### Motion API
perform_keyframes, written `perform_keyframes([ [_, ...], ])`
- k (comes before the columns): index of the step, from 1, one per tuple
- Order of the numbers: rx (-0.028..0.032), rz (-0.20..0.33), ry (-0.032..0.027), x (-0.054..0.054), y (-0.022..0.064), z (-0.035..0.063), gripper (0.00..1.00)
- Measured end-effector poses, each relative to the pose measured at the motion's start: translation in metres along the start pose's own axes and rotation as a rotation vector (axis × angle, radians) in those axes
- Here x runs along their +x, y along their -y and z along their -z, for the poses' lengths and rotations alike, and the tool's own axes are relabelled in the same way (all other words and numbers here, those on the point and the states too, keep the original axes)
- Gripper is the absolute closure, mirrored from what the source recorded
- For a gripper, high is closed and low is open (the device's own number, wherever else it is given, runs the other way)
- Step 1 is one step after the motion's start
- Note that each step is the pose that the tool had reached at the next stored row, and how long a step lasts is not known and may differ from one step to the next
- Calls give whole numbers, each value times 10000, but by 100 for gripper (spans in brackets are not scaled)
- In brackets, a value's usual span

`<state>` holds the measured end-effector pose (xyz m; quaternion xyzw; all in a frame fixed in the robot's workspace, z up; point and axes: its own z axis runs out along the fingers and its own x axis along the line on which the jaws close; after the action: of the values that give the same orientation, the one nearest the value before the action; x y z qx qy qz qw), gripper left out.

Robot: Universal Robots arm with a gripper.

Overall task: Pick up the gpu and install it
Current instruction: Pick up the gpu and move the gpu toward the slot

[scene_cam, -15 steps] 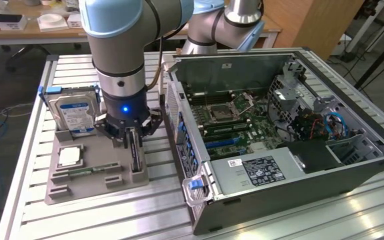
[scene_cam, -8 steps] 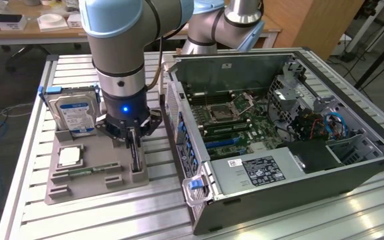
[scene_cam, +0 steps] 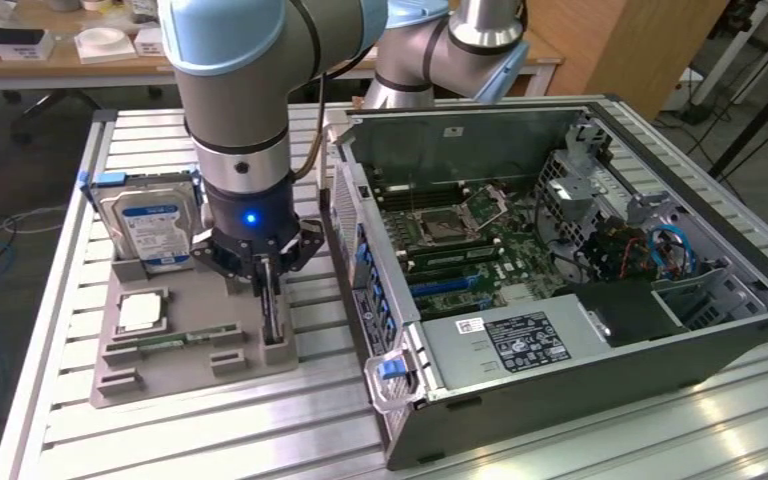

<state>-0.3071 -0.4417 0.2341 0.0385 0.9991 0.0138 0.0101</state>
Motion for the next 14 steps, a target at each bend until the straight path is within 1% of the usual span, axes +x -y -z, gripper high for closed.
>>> perform_keyframes([
  [14,0,0,1,0,0,0,74],
])
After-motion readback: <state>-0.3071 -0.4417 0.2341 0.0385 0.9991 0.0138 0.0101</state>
